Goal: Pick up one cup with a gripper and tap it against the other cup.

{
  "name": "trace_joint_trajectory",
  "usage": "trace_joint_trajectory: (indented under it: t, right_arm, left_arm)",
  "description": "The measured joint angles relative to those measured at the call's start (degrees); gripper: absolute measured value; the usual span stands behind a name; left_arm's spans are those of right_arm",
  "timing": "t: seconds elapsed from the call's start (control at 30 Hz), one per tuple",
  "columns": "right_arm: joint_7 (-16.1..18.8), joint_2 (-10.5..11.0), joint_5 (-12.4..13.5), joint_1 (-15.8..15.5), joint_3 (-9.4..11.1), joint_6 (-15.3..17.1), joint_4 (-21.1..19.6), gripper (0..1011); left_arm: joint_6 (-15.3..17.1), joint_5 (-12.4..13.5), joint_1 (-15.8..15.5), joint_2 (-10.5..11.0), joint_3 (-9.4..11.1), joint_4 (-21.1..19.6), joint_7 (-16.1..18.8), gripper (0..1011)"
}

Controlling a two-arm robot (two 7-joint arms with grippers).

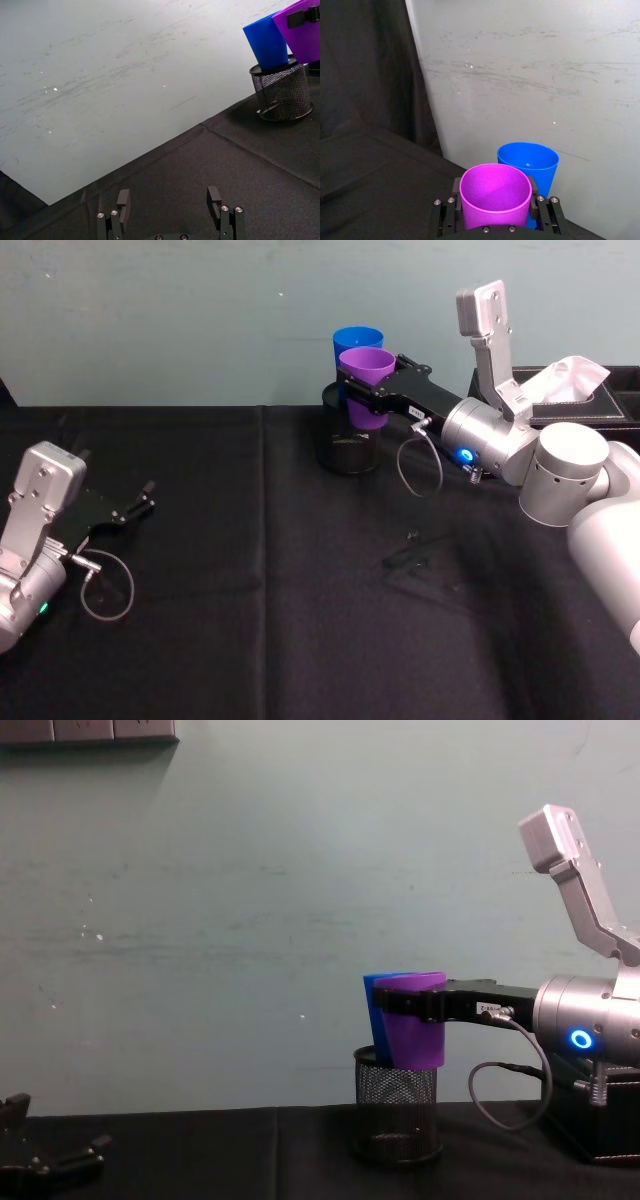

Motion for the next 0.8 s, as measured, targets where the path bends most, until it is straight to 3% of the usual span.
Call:
trace_joint_trajectory:
  t: [0.8]
  right_arm:
    - [0.0,0.0,0.0,0.0,0.0,0.0,0.0,726]
  left_arm:
    - [0.0,0.0,0.0,0.0,0.0,0.0,0.0,1000]
